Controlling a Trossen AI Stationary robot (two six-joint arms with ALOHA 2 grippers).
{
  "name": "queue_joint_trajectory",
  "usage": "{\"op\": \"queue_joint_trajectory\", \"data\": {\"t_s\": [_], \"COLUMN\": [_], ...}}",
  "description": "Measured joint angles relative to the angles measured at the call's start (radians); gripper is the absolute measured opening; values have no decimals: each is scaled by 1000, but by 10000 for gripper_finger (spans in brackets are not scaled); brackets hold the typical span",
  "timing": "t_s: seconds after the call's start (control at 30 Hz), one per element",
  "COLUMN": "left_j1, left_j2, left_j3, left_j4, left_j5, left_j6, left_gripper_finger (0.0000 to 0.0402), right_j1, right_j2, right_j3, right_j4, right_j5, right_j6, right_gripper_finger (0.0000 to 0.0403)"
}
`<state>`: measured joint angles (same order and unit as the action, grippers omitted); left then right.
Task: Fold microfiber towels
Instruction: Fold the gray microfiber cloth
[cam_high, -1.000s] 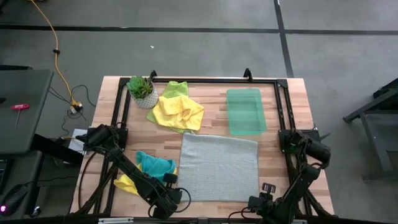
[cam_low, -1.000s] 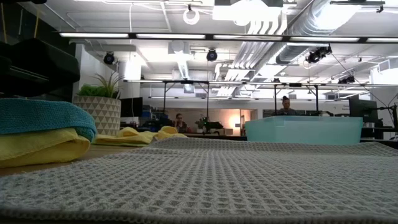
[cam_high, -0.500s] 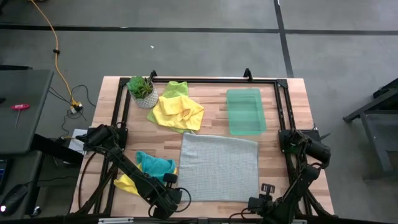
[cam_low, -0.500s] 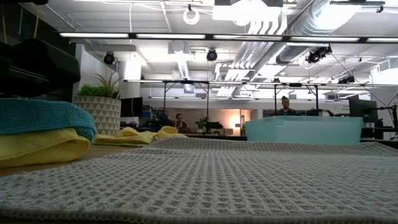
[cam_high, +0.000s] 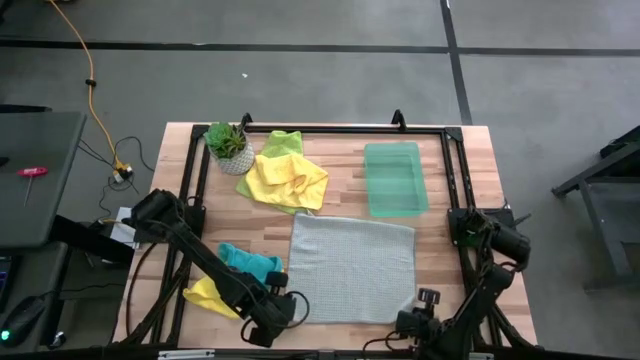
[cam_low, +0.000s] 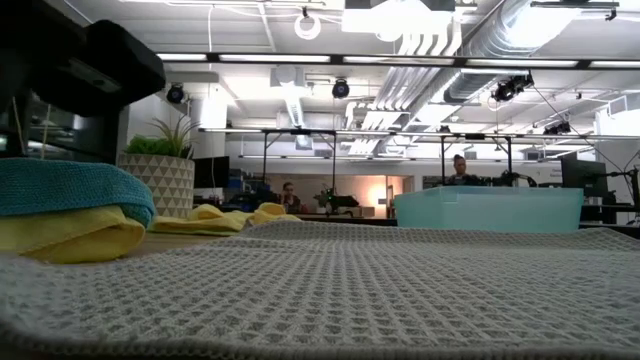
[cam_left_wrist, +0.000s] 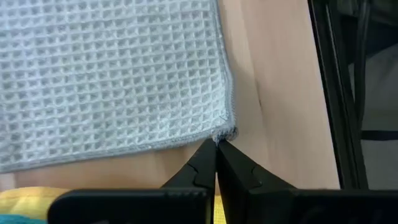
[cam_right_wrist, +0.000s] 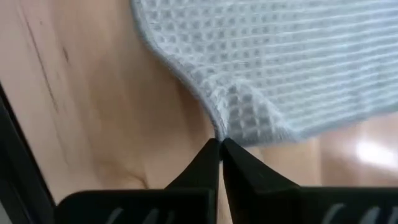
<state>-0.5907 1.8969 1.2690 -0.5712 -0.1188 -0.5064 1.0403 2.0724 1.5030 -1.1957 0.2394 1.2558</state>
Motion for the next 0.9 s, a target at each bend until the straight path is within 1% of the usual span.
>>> {"op": "queue_joint_trajectory", "data": {"t_s": [0.13,0.4,0.6,0.73,0.83,0.9], "left_j1": [20,53,79,95,108,119], "left_j2": [-22,-80,-138,-183,-221,-248], "left_j3": [0,0,2,2,2,2], "left_j4": [-3,-17,-44,-67,-92,-124], "left_j5": [2,0,-38,-87,-149,-205], "left_j6": [26,58,76,88,93,98], "left_gripper_finger": [0,0,0,0,0,0], "right_j1": [7,27,12,-11,-37,-60], "right_j2": [-19,-113,-148,-151,-152,-154], "right_j3": [41,52,52,52,52,49], "right_j4": [-41,-113,-196,-295,-371,-376], "right_j5": [36,171,222,232,231,236], "right_j6": [1,50,41,45,54,48], "right_gripper_finger": [1,0,0,0,0,0]}}
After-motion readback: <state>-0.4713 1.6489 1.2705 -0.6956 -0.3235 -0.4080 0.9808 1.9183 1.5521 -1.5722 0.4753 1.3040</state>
